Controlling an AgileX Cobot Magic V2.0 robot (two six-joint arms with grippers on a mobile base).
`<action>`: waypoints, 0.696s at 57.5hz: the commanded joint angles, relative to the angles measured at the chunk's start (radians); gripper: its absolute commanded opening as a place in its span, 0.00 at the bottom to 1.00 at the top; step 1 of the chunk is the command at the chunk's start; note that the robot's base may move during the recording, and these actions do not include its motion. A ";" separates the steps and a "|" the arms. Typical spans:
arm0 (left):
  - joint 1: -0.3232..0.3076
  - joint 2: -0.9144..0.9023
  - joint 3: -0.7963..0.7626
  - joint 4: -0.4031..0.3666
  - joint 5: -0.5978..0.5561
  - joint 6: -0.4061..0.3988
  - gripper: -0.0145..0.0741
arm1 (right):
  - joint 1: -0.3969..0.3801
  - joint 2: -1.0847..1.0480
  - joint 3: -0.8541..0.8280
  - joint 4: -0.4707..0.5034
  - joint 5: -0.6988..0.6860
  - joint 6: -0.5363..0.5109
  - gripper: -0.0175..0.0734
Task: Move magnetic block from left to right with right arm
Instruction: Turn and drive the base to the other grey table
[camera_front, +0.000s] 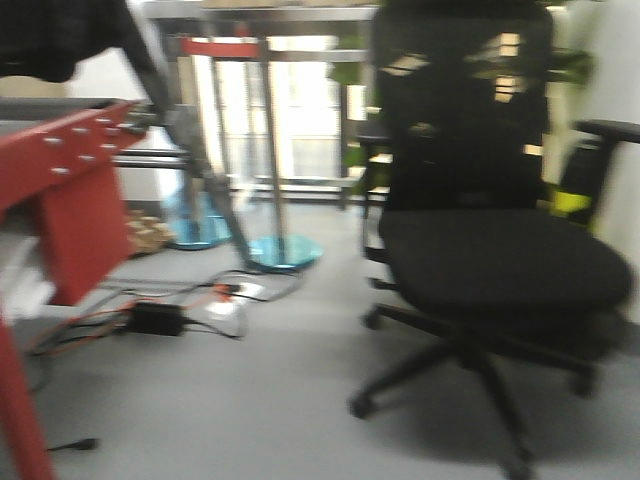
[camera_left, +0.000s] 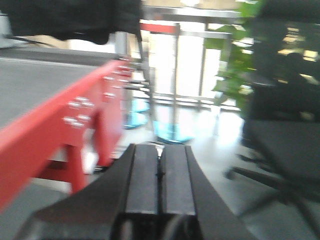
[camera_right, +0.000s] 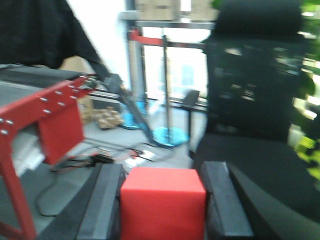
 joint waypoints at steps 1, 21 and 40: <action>0.001 -0.009 0.006 -0.005 -0.091 -0.007 0.02 | -0.002 0.019 -0.026 -0.009 -0.094 -0.008 0.41; 0.001 -0.009 0.006 -0.005 -0.091 -0.007 0.02 | -0.002 0.019 -0.026 -0.009 -0.094 -0.008 0.41; 0.001 -0.009 0.006 -0.005 -0.091 -0.007 0.02 | -0.002 0.019 -0.026 -0.009 -0.094 -0.008 0.41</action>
